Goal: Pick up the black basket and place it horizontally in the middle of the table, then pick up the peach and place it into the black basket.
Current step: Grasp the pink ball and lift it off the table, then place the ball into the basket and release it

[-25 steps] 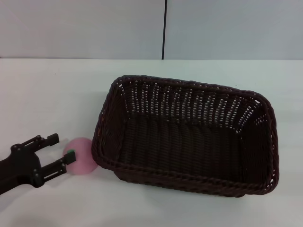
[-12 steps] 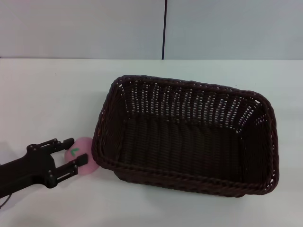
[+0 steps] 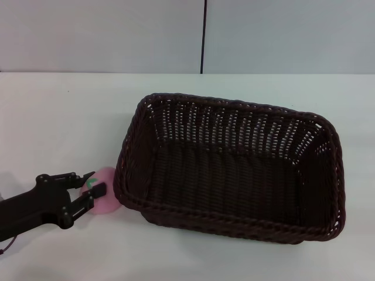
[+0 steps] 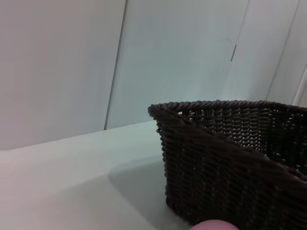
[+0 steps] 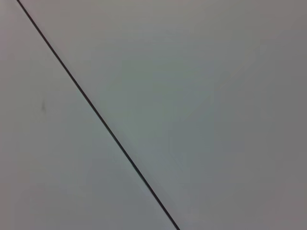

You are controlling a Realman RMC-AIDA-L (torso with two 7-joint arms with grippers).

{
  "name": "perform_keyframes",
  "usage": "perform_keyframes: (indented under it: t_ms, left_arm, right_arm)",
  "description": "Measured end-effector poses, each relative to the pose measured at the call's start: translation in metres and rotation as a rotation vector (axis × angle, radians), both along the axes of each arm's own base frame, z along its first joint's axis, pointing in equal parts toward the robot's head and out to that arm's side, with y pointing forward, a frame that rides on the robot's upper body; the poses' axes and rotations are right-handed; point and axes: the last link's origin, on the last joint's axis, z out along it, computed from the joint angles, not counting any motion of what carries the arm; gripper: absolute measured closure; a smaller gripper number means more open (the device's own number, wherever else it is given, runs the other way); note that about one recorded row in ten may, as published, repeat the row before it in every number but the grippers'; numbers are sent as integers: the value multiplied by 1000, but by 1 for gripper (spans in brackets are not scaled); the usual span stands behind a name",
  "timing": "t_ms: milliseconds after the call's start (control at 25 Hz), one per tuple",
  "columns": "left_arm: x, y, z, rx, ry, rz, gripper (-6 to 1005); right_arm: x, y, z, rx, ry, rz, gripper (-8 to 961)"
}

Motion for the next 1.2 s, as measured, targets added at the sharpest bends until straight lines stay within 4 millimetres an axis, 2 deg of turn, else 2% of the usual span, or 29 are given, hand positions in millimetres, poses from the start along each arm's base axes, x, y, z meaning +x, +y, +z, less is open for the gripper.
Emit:
perform_keyframes:
  t_ms: [200,480,600,680,800,1000,1080,1160,1200]
  left_arm:
    - [0,3,6,34,-14,4,721]
    - [-6,11,49,319,-144,82,770]
    - [3,17,60,437,-252,79,792]
    - [13,24,61,470,-324,54,807]
    - [38,38,50,443,-418,-16,829]
    - [86,61,15,254,-489,-143,868]
    - [99,64,1,171,-483,-180,889]
    - [104,65,-5,137,-481,-191,910]
    - [111,65,-14,96,-474,-207,891]
  right_arm:
    - [0,0,0,1,0,-3,459]
    - [1,0,0,4,1,-5,459]
    - [0,0,-1,2,1,-6,459]
    - [0,0,-2,0,1,-6,459]
    - [0,1,-5,-5,8,-6,459]
    - [0,2,-10,-13,19,-13,459]
    - [0,2,-12,-19,22,-15,459]
    - [0,2,-14,-23,23,-17,459]
    - [0,3,-15,-26,25,-21,459]
